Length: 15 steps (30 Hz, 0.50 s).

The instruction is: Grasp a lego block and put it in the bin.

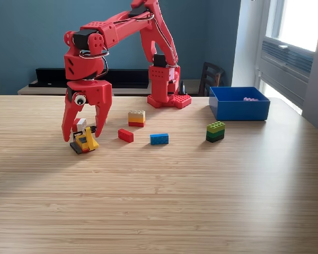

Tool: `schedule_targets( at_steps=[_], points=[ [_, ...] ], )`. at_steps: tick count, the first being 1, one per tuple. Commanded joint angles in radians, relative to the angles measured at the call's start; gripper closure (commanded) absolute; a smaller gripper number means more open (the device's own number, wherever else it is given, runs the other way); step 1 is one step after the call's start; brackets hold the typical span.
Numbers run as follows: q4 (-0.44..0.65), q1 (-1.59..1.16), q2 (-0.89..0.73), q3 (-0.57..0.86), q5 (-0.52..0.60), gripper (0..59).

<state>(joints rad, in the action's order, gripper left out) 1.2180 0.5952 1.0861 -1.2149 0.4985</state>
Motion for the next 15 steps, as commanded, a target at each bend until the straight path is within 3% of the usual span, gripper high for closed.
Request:
schedule_targets(
  at_steps=[1,15],
  points=[
    [0.008,0.006,0.000,0.091,0.017,31.1],
    [0.049,0.006,-0.081,0.187,0.038,32.6]
  ],
)
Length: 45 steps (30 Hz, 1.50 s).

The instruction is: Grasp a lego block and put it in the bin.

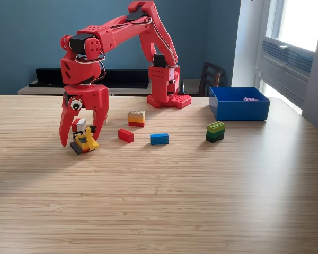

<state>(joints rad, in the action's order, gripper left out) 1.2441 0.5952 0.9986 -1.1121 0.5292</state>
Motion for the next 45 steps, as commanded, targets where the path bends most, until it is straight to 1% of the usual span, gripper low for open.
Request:
schedule_targets(
  at_steps=[1,4,6,10,11,12,13,19,27,29,33,35,39,45],
  points=[
    [0.028,0.006,-0.003,0.095,0.008,33.0],
    [0.048,0.008,-0.025,0.124,0.011,35.3],
    [0.055,0.009,-0.035,0.138,0.014,38.6],
    [0.058,0.014,-0.043,0.147,0.026,50.4],
    [0.058,0.014,-0.043,0.149,0.028,54.5],
    [0.058,0.014,-0.043,0.149,0.031,57.2],
    [0.058,0.014,-0.043,0.149,0.034,58.5],
    [0.058,0.028,-0.043,0.141,0.038,58.5],
    [0.074,0.015,-0.029,0.052,0.002,58.5],
    [0.110,0.021,-0.025,0.092,-0.002,58.5],
    [0.238,0.023,-0.015,0.275,-0.006,58.5],
    [0.261,0.018,0.026,0.321,-0.015,58.5],
    [0.278,-0.026,0.160,0.325,-0.035,58.6],
    [0.287,-0.167,0.344,0.225,-0.058,58.6]
  ],
)
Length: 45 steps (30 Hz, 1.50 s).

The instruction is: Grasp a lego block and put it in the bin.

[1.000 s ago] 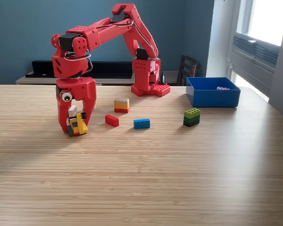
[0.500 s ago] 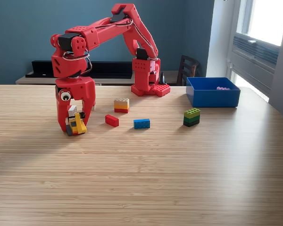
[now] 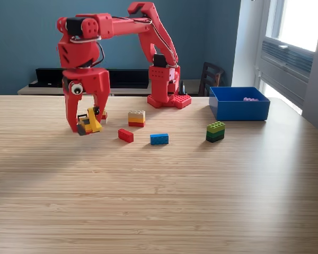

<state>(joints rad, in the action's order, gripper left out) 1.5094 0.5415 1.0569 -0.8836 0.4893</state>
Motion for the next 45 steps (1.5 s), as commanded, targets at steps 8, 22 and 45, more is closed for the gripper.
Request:
schedule_targets(
  at_steps=[8,22,45],
  points=[
    [0.069,-0.486,0.436,-0.149,-0.052,58.6],
    [0.187,-1.249,0.479,-0.089,-0.084,58.6],
    [0.247,-1.832,0.480,-0.371,-0.334,58.6]
  ],
)
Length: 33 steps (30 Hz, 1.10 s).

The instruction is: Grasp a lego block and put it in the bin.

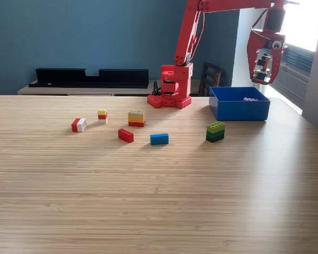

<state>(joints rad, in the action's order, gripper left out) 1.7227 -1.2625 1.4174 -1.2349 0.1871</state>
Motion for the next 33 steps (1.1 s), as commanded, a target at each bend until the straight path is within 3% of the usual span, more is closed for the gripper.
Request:
schedule_targets(
  at_steps=[1,9,20,30,31,33],
  points=[
    [0.038,-0.029,0.121,-0.026,-0.038,58.6],
    [0.057,-0.032,0.129,-0.003,-0.046,58.6],
    [0.055,-0.031,0.411,-0.034,-0.095,58.6],
    [0.052,-0.031,0.468,-0.104,-0.135,58.4],
    [0.052,-0.032,0.468,-0.109,-0.141,56.3],
    [0.052,-0.031,0.468,-0.117,-0.152,43.2]
  ],
)
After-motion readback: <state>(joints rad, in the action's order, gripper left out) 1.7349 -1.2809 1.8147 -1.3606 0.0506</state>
